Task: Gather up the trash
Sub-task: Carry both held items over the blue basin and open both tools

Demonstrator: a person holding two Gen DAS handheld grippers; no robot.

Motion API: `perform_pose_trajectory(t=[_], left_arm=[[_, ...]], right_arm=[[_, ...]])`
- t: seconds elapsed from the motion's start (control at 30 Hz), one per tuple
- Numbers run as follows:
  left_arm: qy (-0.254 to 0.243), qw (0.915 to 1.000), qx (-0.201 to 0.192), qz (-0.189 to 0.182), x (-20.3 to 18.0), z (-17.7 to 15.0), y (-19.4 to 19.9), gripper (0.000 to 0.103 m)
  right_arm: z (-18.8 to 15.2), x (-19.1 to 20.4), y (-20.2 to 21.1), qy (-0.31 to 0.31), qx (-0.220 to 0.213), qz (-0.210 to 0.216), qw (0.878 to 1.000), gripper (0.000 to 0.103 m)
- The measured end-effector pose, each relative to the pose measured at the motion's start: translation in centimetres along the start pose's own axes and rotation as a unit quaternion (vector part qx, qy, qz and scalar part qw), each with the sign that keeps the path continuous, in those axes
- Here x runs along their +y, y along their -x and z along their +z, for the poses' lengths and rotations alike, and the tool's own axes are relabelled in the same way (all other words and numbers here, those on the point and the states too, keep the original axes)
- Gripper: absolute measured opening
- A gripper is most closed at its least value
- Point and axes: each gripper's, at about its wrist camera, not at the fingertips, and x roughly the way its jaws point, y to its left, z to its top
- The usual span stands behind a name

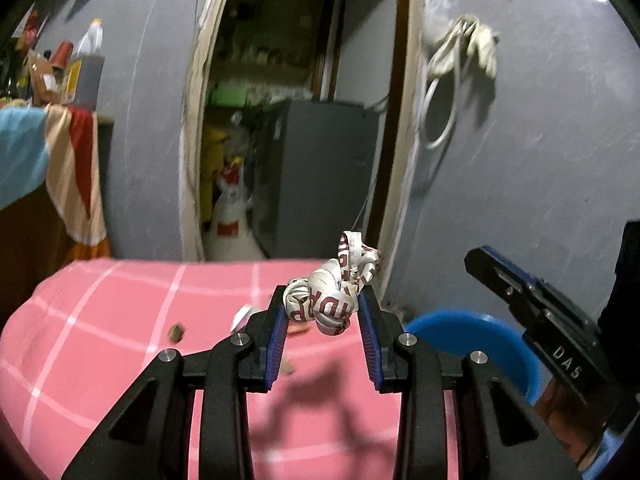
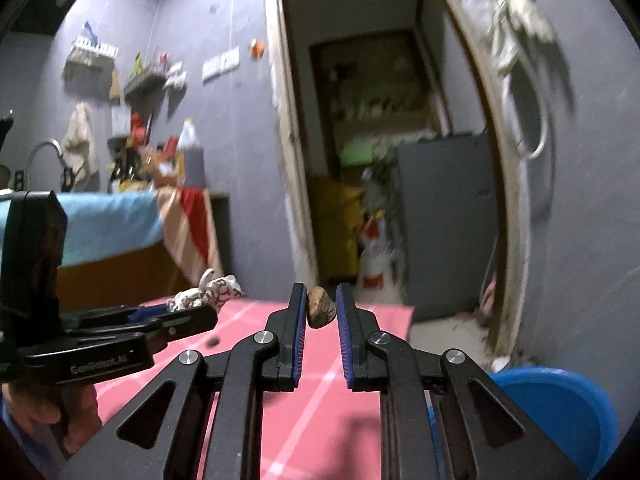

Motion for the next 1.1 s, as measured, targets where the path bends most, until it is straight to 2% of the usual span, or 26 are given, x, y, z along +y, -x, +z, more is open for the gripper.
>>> perform_pose_trajectory(t=[0.23,0.43,0.53,0.73,0.97,1.1], left_arm=[[-0.014,0.9991,-0.026,-0.03,-3.6,1.2,-0.5,0.03],[-0.023,0.9979,-0.015,-0.059,-7.4,1.2,-2.0,0.03],[-0.027,0.997,-0.003,-0.073,-9.0,1.1,-3.0,0.03],[-0.034,0.9941,0.046,-0.092,-11.8,0.6,-5.8,0.03],[-0.03,0.9871,0.123,-0.098,-13.2,-0.8,-9.3,0.03],[-0.025,0.9832,0.152,-0.098,-13.3,-2.1,-10.4,0.03]], right_arm=[[0.8,-2.4,3.1,0.0,-0.064,-0.062,0.996,0.013],[0.6,-4.9,4.9,-0.009,-0.073,-0.108,0.991,0.013],[0.2,-6.5,5.6,-0.019,-0.066,-0.129,0.989,0.013],[-0.6,-9.5,6.0,-0.049,-0.03,-0.16,0.985,0.013],[-1.6,-11.3,5.4,-0.075,0.024,-0.174,0.982,0.013],[-2.1,-11.9,5.0,-0.082,0.048,-0.176,0.98,0.014]])
